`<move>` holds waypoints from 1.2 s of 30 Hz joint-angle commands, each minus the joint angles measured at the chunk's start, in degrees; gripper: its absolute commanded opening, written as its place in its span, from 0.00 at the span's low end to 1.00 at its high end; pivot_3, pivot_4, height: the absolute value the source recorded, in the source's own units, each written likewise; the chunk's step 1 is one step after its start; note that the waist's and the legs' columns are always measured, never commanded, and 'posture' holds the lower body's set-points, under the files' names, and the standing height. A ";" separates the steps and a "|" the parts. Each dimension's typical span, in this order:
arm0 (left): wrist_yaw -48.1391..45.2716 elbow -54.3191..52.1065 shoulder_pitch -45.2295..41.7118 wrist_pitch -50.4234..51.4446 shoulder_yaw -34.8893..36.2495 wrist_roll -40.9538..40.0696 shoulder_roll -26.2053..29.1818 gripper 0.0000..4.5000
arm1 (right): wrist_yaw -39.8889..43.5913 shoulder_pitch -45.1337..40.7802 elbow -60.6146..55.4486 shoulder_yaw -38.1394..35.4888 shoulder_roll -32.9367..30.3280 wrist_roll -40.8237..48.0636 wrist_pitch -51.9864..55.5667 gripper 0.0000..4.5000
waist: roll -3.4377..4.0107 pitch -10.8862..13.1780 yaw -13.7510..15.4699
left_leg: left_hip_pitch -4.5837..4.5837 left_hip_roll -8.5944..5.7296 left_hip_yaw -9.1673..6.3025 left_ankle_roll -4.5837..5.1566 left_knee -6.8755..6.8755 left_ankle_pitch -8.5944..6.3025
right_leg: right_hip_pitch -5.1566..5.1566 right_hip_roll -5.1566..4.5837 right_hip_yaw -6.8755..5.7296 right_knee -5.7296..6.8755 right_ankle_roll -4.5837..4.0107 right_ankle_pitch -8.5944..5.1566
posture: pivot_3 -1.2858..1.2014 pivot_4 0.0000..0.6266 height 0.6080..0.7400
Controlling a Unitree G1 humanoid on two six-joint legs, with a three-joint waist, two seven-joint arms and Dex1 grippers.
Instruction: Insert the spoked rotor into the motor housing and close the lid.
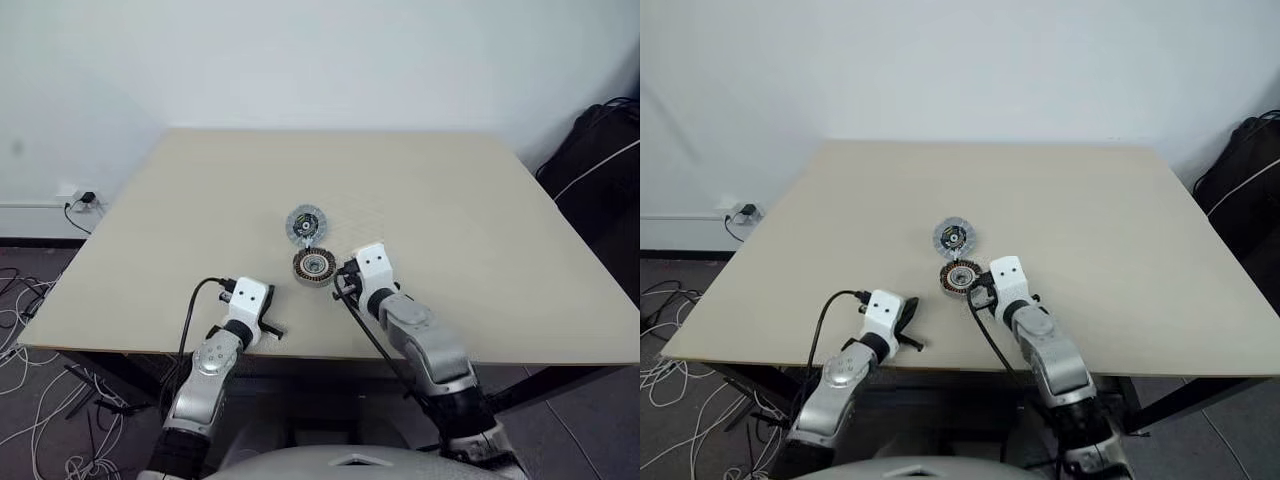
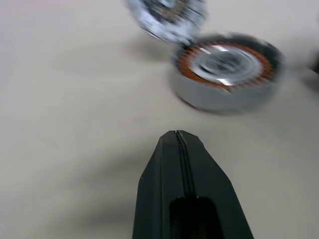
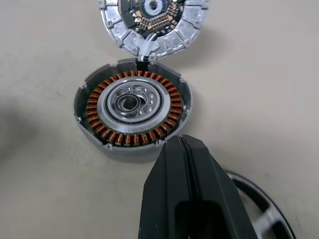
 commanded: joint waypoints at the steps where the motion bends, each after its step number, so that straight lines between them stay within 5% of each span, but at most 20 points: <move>1: -1.66 -3.79 0.83 -1.81 -1.61 -0.47 0.49 0.00 | 0.40 -3.87 2.47 0.84 0.95 -1.00 0.10 0.01 | 0.01 0.00 -0.16 | 0.00 0.00 0.00 0.00 -0.01 0.00 | -0.01 0.00 -0.01 0.00 0.00 0.00 | 0.52 0.00 1.00; 36: -0.48 -4.94 2.13 -1.09 -1.41 -1.80 -0.67 0.00 | 3.77 -16.04 23.21 2.72 7.11 -3.83 -8.92 0.01 | 0.06 -0.03 -2.06 | 0.09 0.02 -0.03 -0.35 -0.04 0.25 | -0.33 0.28 0.03 0.84 -0.25 -0.14 | 0.52 0.00 1.00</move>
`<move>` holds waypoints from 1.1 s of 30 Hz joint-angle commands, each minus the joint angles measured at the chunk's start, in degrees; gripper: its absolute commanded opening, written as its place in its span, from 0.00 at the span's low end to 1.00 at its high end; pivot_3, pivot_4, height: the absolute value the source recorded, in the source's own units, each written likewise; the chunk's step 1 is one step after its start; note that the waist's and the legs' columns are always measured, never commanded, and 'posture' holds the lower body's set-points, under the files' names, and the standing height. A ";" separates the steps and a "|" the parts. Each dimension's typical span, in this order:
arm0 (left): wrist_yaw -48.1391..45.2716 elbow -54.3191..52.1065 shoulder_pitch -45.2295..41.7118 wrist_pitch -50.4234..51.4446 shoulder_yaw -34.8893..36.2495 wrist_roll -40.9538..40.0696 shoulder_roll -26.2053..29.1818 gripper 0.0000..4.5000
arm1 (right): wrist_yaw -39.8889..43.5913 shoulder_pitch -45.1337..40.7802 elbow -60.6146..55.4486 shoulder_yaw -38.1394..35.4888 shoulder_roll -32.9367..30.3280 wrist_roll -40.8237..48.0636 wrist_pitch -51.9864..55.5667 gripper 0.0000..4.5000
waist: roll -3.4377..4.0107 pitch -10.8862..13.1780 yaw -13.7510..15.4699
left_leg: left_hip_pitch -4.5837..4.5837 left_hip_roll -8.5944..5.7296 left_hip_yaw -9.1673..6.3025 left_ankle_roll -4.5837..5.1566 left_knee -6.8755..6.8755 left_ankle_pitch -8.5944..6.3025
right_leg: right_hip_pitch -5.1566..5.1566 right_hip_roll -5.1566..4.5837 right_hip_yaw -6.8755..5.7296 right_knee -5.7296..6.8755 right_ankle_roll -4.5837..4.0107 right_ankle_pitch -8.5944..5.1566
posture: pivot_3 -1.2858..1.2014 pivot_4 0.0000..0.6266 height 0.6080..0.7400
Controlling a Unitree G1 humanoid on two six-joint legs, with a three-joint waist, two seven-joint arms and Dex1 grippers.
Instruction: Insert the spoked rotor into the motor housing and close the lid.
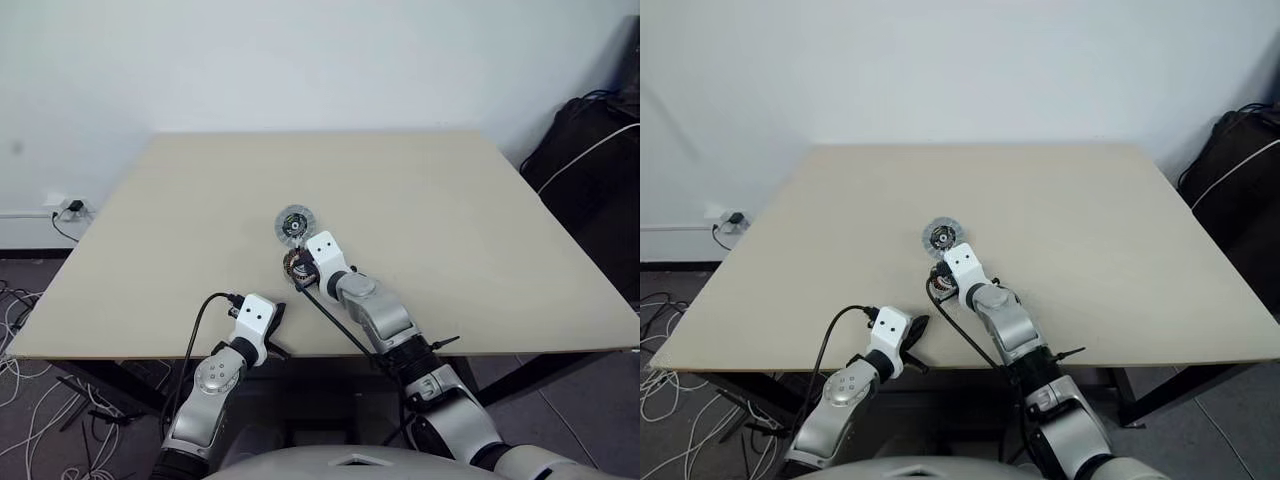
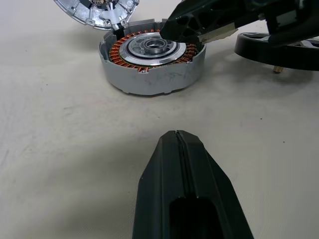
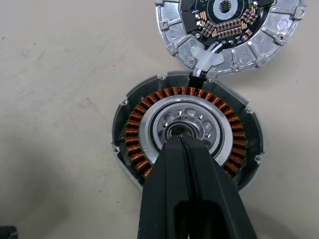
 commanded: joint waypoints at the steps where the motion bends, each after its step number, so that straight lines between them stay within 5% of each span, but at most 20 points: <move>1: -0.02 -2.97 -0.62 -0.75 0.19 -0.72 -0.13 0.00 | 0.29 -1.82 -0.22 -1.06 0.67 -0.13 -1.89 0.01 | 0.00 0.00 0.00 | 0.00 0.00 -0.01 0.00 0.00 0.00 | 0.00 0.00 0.00 0.00 -0.01 0.00 | 0.52 0.00 1.00; 33: 0.04 -3.15 -0.69 -0.18 0.71 -0.72 -0.06 0.00 | 0.21 -7.25 12.59 -3.61 1.96 -1.30 -7.80 0.01 | 0.01 0.01 -0.08 | 0.00 0.01 -0.01 -0.02 -0.03 -0.01 | -0.03 0.00 0.03 0.01 -0.02 -0.01 | 0.52 0.00 1.00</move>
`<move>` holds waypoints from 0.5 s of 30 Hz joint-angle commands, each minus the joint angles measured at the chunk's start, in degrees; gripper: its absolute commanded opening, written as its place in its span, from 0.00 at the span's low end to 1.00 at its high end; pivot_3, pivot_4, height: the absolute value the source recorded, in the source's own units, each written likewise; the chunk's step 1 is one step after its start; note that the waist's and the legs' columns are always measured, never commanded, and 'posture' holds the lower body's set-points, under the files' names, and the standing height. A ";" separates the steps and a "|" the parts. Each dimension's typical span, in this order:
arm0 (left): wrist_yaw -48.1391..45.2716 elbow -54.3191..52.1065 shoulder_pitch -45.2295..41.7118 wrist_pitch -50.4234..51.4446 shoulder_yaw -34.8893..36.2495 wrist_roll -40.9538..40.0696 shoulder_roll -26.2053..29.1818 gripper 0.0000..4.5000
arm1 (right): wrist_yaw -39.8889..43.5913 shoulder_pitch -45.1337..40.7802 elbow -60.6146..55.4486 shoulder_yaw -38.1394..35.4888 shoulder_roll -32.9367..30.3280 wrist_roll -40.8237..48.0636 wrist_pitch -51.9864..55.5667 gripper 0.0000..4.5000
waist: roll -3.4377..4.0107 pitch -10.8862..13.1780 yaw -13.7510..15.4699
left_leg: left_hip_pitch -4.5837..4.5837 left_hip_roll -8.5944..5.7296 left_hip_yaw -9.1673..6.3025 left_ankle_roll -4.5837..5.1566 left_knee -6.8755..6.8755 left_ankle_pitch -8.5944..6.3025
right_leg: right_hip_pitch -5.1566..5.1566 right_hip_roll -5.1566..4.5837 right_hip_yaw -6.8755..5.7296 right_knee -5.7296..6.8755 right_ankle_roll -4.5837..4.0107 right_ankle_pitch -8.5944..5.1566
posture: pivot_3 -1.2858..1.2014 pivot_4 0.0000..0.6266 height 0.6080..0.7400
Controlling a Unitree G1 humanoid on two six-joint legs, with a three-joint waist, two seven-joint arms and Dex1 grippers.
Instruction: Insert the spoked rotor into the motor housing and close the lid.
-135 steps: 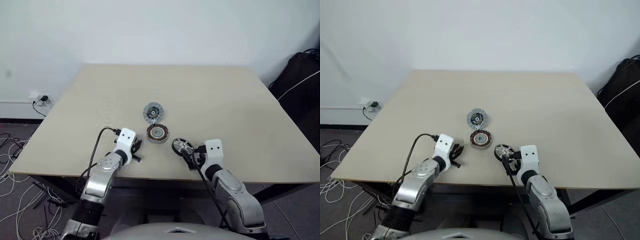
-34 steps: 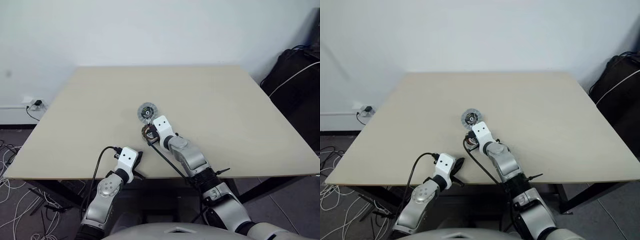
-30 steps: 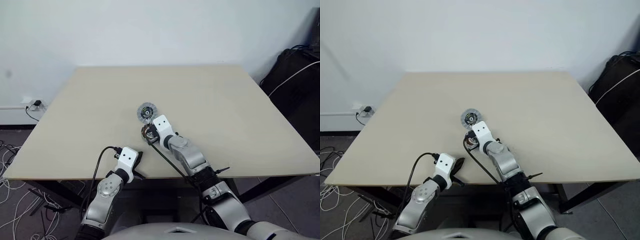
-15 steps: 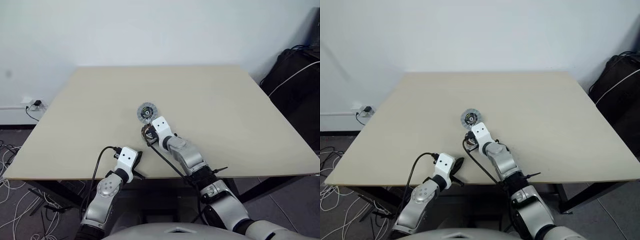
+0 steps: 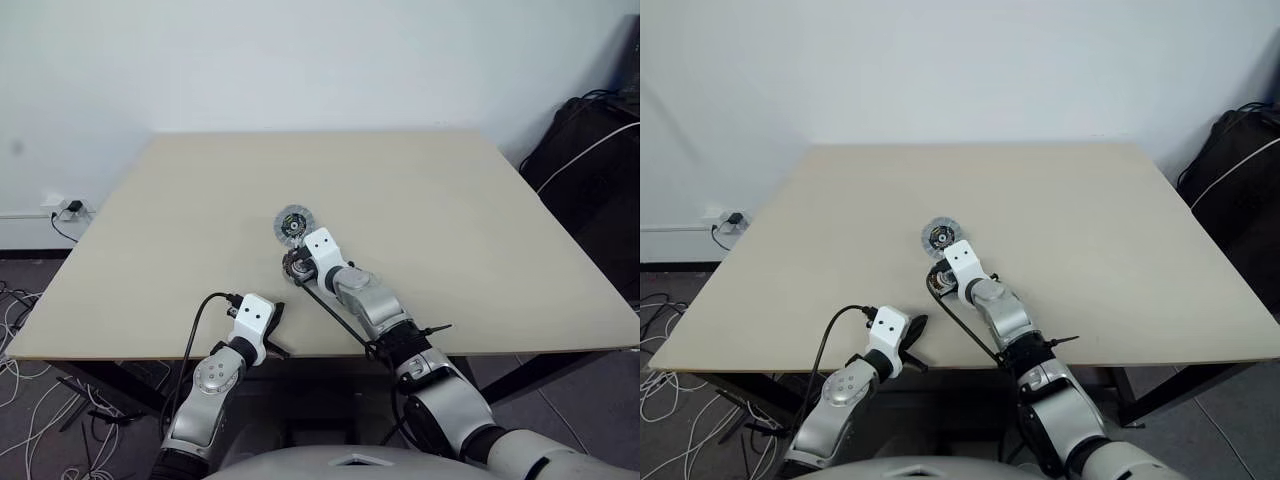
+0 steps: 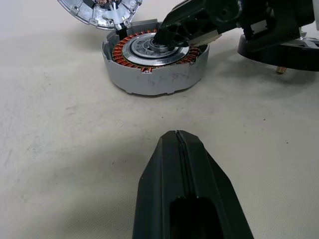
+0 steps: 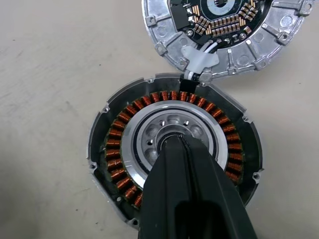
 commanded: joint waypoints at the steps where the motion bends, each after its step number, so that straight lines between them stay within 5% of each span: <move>1: 0.04 -3.06 -0.74 -0.25 0.23 -0.64 -0.03 0.00 | -0.10 -1.97 0.32 -1.11 0.46 -0.24 -1.68 0.01 | 0.00 0.00 -0.01 | 0.00 0.00 0.00 0.00 0.00 0.00 | 0.00 0.00 0.00 0.00 0.00 0.00 | 0.52 0.00 1.00; 15: 0.63 -3.39 -0.41 -0.27 0.78 -0.60 0.06 0.00 | 0.34 -4.00 4.85 -1.08 2.15 -0.76 -3.75 0.01 | 0.01 0.00 -0.06 | 0.00 0.00 0.00 -0.01 -0.05 0.00 | -0.03 0.01 0.02 0.00 -0.02 -0.01 | 0.52 0.00 1.00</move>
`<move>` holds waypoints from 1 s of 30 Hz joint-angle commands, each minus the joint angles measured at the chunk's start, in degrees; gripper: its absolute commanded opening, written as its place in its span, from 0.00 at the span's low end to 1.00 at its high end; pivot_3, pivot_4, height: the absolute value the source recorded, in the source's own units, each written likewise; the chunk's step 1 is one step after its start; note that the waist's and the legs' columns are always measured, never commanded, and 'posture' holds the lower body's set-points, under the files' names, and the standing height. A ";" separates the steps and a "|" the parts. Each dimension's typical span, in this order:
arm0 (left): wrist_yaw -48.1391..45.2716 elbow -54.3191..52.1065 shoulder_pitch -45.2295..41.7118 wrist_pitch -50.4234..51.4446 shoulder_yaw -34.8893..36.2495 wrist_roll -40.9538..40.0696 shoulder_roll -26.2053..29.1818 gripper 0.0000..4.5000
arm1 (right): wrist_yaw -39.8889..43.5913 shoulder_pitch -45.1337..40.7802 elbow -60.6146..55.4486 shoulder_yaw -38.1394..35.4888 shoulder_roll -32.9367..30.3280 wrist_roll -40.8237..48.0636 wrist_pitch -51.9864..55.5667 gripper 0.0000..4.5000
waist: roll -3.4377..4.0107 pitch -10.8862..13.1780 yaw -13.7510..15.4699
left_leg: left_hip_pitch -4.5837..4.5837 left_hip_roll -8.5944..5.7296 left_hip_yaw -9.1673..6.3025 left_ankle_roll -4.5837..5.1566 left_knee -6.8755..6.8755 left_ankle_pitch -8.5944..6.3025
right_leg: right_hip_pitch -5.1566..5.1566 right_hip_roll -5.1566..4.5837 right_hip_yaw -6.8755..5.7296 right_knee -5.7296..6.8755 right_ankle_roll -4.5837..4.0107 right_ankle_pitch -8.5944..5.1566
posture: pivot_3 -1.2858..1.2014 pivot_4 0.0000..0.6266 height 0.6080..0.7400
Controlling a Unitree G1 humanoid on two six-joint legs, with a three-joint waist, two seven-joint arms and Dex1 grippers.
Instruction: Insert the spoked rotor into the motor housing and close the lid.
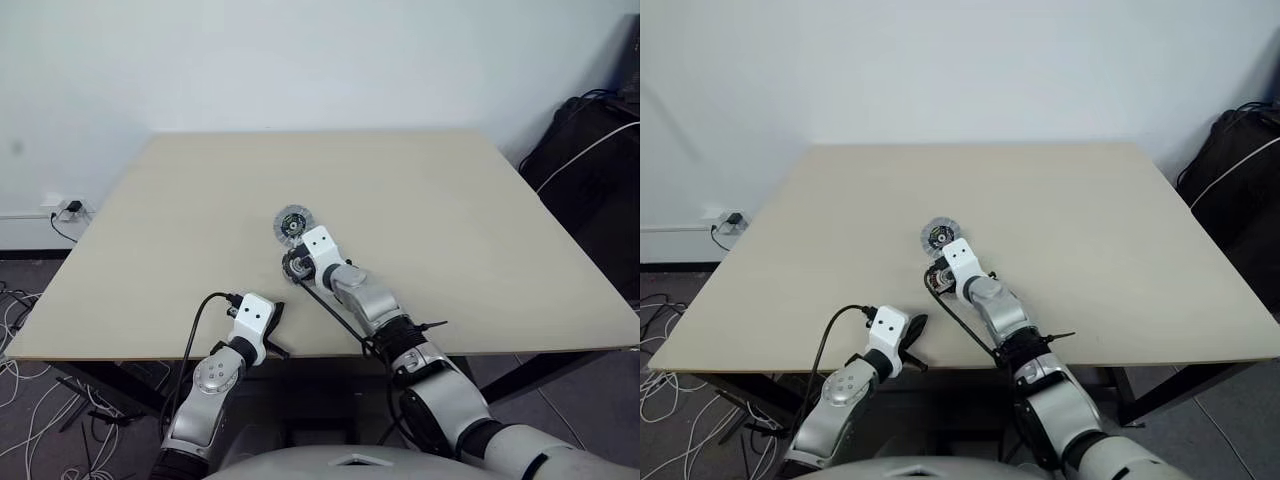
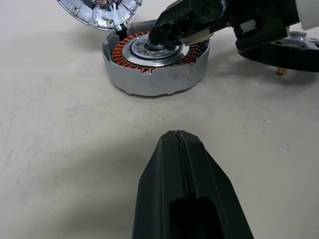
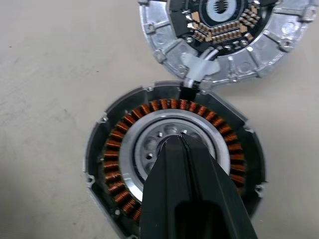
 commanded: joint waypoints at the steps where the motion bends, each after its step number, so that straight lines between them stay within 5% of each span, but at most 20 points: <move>1: 0.55 -2.94 -0.39 -0.27 0.69 -0.60 -0.01 0.00 | 0.40 -1.87 0.15 -0.18 0.77 -0.52 -1.28 0.01 | 0.01 0.00 -0.01 | 0.00 0.00 0.00 0.00 -0.01 0.00 | 0.00 0.00 0.00 0.00 0.00 0.00 | 0.52 0.00 1.00; 15: 1.39 -3.40 -0.06 -0.39 0.90 -0.47 0.09 0.00 | 0.99 0.55 -6.79 -1.71 0.39 -0.31 -4.69 0.01 | 0.02 0.01 -0.15 | -0.01 0.00 0.00 -0.02 -0.07 0.01 | -0.06 0.00 0.02 0.00 -0.02 -0.01 | 0.52 0.00 1.00; 30: 5.28 -2.40 -0.46 -1.90 1.48 1.20 -0.45 0.00 | 1.21 15.67 -41.58 -11.07 -10.30 4.32 7.97 0.04 | -0.03 0.03 0.40 | -0.11 0.00 -0.01 0.00 -0.11 0.01 | -0.10 -0.30 -0.02 -0.07 0.09 -0.11 | 0.52 0.00 1.00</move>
